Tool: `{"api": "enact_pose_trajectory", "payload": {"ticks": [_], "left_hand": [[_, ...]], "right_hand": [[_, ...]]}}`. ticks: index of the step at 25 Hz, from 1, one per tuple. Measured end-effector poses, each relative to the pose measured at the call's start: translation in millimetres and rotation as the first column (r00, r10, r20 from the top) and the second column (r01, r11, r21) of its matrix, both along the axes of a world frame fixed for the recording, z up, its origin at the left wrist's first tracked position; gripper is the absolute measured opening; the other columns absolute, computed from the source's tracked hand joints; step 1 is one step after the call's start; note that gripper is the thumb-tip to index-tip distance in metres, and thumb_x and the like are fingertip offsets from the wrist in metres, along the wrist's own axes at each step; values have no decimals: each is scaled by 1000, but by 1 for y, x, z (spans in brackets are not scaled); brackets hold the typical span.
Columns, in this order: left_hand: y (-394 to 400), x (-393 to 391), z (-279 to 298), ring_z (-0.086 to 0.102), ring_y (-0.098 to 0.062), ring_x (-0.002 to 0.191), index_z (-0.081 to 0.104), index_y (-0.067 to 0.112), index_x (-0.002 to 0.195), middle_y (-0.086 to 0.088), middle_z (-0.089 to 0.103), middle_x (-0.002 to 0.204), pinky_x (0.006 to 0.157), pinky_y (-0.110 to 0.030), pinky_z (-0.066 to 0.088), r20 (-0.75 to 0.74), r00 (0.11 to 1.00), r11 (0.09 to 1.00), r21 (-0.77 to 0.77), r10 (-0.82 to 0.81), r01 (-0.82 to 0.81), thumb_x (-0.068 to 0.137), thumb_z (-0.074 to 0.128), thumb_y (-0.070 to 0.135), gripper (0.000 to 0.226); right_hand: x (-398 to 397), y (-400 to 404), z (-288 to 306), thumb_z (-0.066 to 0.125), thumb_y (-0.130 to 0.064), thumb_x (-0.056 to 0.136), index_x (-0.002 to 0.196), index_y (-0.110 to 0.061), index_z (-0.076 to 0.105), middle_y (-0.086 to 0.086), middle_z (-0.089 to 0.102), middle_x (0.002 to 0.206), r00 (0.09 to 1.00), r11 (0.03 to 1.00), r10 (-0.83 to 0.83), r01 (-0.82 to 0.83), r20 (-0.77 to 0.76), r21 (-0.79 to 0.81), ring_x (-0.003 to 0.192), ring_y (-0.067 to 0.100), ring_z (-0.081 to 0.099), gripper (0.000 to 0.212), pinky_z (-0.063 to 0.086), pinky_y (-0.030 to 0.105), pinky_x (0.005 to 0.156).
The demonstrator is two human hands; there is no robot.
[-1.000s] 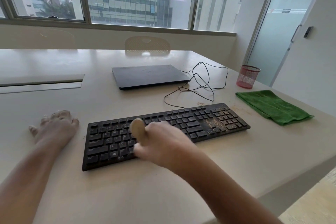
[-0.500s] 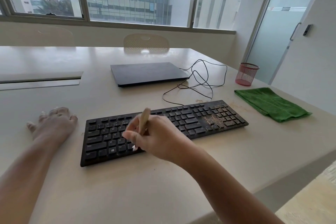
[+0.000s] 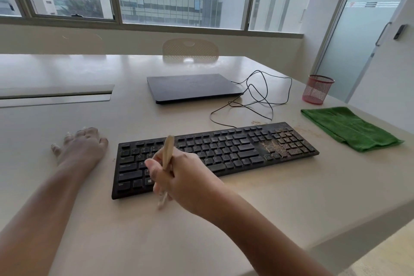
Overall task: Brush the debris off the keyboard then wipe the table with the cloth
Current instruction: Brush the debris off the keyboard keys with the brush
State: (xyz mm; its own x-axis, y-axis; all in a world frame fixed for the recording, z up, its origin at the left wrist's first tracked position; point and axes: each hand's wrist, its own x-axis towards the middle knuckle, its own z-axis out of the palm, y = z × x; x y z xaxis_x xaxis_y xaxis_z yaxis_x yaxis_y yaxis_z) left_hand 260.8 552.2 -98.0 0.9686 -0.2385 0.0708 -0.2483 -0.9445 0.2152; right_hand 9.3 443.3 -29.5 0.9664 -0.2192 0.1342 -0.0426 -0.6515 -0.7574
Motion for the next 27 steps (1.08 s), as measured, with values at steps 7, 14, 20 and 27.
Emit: {"api": "enact_pose_trajectory", "payload": {"ticks": [7, 14, 20, 27], "left_hand": [[1, -4, 4, 17, -31, 142, 35, 16, 140, -7, 23, 154, 113, -55, 11, -10, 1000, 1000, -8, 0, 0, 98, 31, 35, 46], [-5, -9, 4, 19, -32, 141, 35, 14, 140, -10, 26, 153, 113, -54, 11, -3, 1000, 1000, -6, -16, 16, 98, 30, 34, 46], [-1, -6, 1, 24, -34, 138, 41, 12, 132, -12, 32, 149, 112, -57, 13, -5, 1000, 1000, -15, 10, -10, 97, 32, 31, 41], [-1, -4, 2, 23, -33, 139, 40, 13, 135, -12, 31, 149, 111, -56, 14, 5, 1000, 1000, -25, 11, -11, 97, 32, 32, 42]], "right_hand": [[-5, -4, -9, 54, -12, 89, 117, -15, 52, 2, 68, 86, 994, 998, -9, 16, 104, -66, 74, 15, 65, 28, 54, 32, 77], [-23, -31, -4, 63, -23, 87, 97, -15, 60, -4, 68, 80, 951, 977, -175, 200, 254, -74, 68, 4, 63, 12, 49, 14, 65], [-32, -70, 8, 63, -38, 86, 86, -17, 57, 2, 68, 81, 941, 825, -337, 308, 25, -475, 75, 16, 66, 22, 50, 24, 68], [-12, -3, 5, 54, -34, 93, 106, -17, 60, 4, 68, 94, 1000, 998, 23, -22, 16, -66, 77, 13, 60, 22, 49, 27, 75]]}}
